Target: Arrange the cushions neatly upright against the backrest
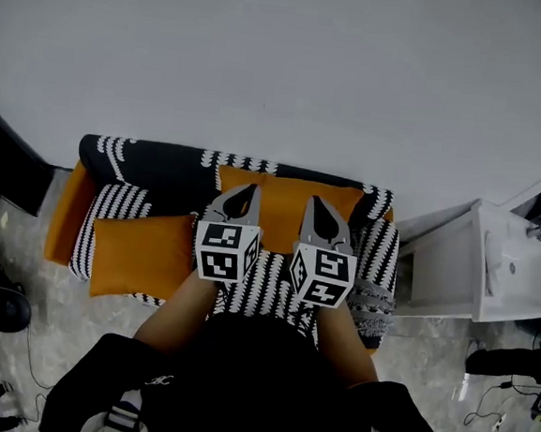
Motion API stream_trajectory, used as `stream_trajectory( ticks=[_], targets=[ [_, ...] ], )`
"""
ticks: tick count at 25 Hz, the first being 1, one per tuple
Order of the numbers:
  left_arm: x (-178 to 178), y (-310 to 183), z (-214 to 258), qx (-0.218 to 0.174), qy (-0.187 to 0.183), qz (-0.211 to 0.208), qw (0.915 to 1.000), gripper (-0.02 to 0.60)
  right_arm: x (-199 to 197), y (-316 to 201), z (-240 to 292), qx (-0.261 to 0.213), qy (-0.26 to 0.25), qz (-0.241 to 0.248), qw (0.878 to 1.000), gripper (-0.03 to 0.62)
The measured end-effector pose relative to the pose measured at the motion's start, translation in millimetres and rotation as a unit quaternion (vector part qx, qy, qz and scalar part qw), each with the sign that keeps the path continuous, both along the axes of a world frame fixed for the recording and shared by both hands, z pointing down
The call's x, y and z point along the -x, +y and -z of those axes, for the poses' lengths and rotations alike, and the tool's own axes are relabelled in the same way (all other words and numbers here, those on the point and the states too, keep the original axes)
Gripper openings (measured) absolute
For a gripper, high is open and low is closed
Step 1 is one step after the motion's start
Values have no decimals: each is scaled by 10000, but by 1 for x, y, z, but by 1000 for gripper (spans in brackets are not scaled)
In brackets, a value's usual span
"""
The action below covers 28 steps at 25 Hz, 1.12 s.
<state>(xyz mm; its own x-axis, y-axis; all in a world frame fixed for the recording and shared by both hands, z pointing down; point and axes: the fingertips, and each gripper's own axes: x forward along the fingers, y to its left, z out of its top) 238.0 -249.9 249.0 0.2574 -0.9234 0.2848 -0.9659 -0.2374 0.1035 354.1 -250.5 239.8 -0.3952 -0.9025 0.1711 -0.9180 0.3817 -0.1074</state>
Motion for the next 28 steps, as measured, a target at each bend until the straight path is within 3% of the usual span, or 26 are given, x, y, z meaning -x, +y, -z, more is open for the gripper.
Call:
stream_trajectory(
  ticks=[6, 13, 28],
  targets=[
    [11, 5, -6, 45, -47, 231, 9997, 8, 9, -2, -5, 41, -16, 249, 9997, 6],
    [49, 24, -15, 188, -195, 1017, 9945, 9, 48, -3, -16, 151, -104, 1004, 9948, 6],
    [173, 116, -56, 757, -156, 2775, 9576, 9, 187, 46, -55, 612, -148, 2773, 9587, 6]
  ],
)
